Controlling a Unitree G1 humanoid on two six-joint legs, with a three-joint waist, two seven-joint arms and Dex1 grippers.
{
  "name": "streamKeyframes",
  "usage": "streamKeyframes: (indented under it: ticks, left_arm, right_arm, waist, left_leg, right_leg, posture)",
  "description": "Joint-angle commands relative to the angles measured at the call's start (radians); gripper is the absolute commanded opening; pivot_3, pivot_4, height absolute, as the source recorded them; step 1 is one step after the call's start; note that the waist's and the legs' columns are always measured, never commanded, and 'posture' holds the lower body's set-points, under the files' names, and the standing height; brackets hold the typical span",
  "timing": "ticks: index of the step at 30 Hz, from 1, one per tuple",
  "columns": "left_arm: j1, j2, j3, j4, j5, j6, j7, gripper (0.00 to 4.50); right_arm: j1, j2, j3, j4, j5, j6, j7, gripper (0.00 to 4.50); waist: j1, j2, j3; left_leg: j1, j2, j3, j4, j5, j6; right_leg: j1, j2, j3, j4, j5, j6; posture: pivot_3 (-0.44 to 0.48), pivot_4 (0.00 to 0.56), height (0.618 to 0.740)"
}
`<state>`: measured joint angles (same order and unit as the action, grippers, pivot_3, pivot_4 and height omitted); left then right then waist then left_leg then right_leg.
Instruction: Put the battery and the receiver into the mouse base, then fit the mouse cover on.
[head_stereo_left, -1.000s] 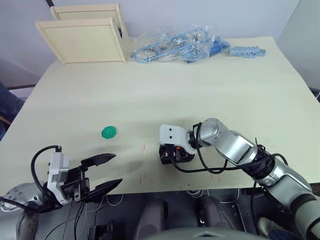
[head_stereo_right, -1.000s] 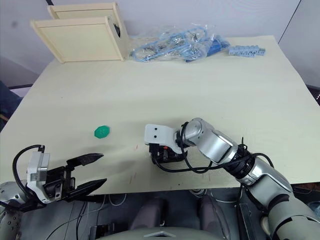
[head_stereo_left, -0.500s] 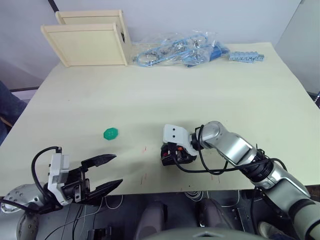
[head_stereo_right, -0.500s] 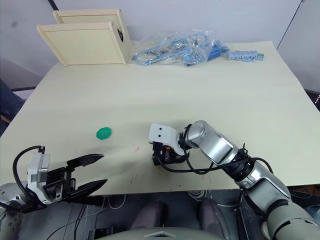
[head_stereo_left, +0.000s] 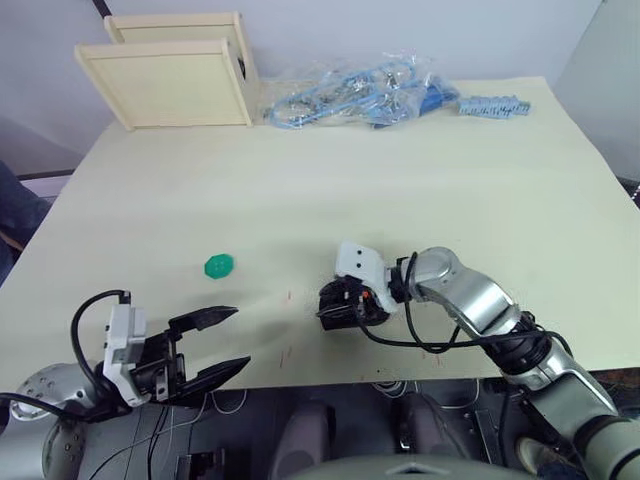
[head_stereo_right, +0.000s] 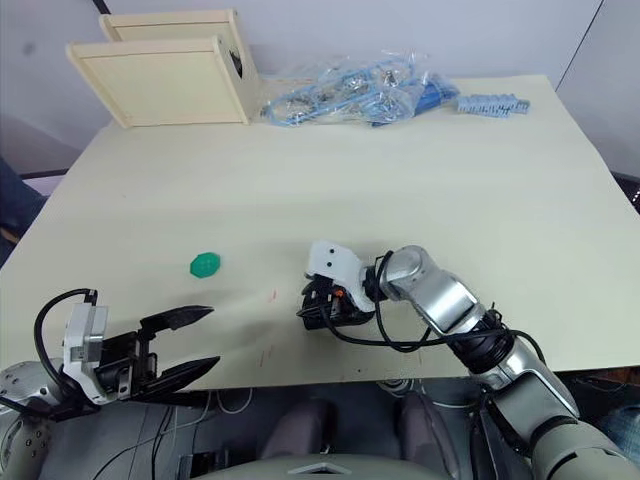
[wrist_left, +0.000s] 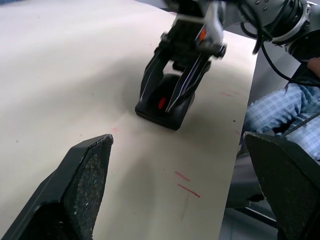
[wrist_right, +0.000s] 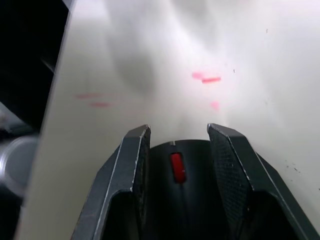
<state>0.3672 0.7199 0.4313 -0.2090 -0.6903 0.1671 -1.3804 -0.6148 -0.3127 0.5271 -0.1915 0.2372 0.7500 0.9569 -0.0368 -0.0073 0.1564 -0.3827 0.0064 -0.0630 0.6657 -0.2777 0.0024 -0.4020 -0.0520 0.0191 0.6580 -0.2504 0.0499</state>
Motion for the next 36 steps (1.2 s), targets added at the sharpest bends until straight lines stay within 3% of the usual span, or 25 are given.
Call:
streamKeyframes:
  ticks: [1, 8, 16, 23, 36]
  left_arm:
    - [-0.007, 0.008, 0.015, 0.009, -0.007, -0.015, -0.014, 4.50]
    - [-0.032, 0.012, 0.009, 0.016, -0.011, -0.006, -0.017, 4.50]
    - [-0.066, 0.025, 0.002, 0.035, -0.011, 0.006, -0.023, 4.50]
    - [-0.096, 0.037, -0.008, 0.036, -0.018, 0.024, -0.034, 4.50]
    - [-0.138, 0.053, -0.012, 0.069, -0.011, 0.035, -0.063, 4.50]
  right_arm:
    - [-0.017, 0.010, -0.101, -0.103, 0.071, -0.017, -0.004, 1.91]
    - [0.131, -0.011, -0.298, -0.241, 0.205, -0.122, -0.012, 1.91]
    - [0.330, -0.055, -0.406, -0.290, 0.286, -0.173, -0.039, 1.91]
    - [0.495, -0.005, -0.362, -0.193, 0.210, -0.351, -0.086, 1.91]
    - [0.544, 0.067, -0.295, 0.043, 0.111, -0.568, -0.091, 1.91]
  waist:
    - [-0.001, 0.001, 0.003]
    - [0.003, 0.000, 0.006]
    - [-0.002, -0.001, 0.009]
    - [-0.003, -0.001, 0.009]
    - [-0.001, -0.002, 0.010]
  left_leg:
    - [0.000, 0.000, 0.000, 0.000, 0.000, 0.000]
    - [-0.002, 0.001, 0.000, -0.001, 0.000, 0.000]
    - [-0.002, 0.001, 0.001, -0.001, 0.000, 0.000]
    - [-0.001, 0.002, 0.003, -0.001, 0.000, 0.000]
    - [-0.001, 0.002, 0.004, 0.000, 0.000, 0.000]
  right_leg:
    - [-0.001, 0.000, 0.000, 0.001, 0.000, 0.000]
    - [-0.002, 0.000, 0.000, -0.001, 0.000, -0.001]
    - [-0.002, 0.000, 0.000, 0.000, 0.000, -0.001]
    - [-0.002, 0.002, 0.003, 0.001, -0.001, -0.001]
    - [-0.002, 0.003, 0.004, 0.001, -0.001, -0.001]
  posture:
    - [0.000, 0.150, 0.740]
    - [0.000, 0.150, 0.740]
    - [0.000, 0.150, 0.740]
    - [0.000, 0.150, 0.740]
    - [0.000, 0.150, 0.740]
